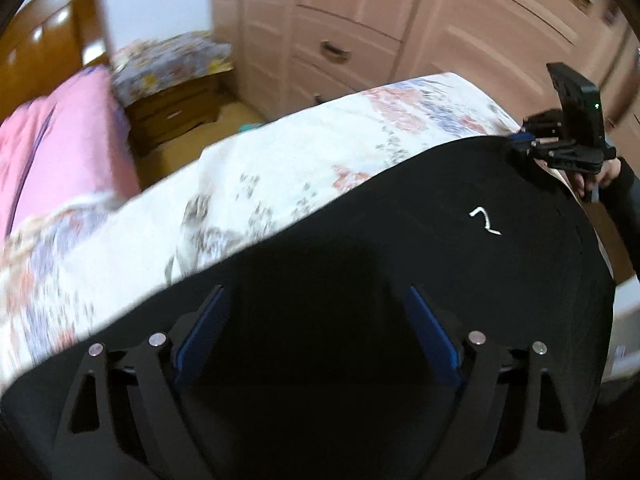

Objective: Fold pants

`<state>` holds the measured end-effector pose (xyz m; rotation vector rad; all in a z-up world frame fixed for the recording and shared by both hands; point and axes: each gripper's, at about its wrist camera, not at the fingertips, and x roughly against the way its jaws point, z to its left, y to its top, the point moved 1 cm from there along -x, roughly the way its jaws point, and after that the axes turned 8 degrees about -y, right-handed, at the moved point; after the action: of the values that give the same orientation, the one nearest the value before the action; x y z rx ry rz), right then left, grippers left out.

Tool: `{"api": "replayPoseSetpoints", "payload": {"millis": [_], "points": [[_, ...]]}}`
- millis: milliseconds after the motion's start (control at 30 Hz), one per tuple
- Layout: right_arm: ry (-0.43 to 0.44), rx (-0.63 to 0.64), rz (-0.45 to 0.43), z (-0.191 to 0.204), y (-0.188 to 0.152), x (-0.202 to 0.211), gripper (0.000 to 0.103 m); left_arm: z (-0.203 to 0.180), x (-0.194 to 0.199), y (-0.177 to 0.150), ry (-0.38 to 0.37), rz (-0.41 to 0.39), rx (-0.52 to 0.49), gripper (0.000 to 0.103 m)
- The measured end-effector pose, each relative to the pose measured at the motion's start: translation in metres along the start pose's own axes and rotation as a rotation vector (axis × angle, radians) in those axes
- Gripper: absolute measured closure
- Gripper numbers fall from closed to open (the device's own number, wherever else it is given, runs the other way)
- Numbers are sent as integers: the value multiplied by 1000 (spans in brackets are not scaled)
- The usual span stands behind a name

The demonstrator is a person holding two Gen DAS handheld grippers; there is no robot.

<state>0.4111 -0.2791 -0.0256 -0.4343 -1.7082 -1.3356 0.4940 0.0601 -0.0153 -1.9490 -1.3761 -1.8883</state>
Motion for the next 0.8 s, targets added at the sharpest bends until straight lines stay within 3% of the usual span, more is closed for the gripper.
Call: {"api": "replayPoseSetpoints", "payload": {"millis": [233,400,467,500,600,800], "points": [[-52,84,-232,50,-14,82,94,-5,-10,32,-49,69,-193,14],[-64,70,-296,59,-22,105,94,-4,-30,32,-181,183,-256,16],[-70,57,-292,56,-22,102,95,1,-40,28,-210,215,-239,35],[-75,53,-281,54,-21,97,94,3,-41,26,-212,217,-227,53],[-106,36,-268,57,-26,93,95,3,-32,18,-196,161,-208,82],[-146,-38,-253,56,-33,95,95,-34,23,-2,-1,-18,-247,89]]}}
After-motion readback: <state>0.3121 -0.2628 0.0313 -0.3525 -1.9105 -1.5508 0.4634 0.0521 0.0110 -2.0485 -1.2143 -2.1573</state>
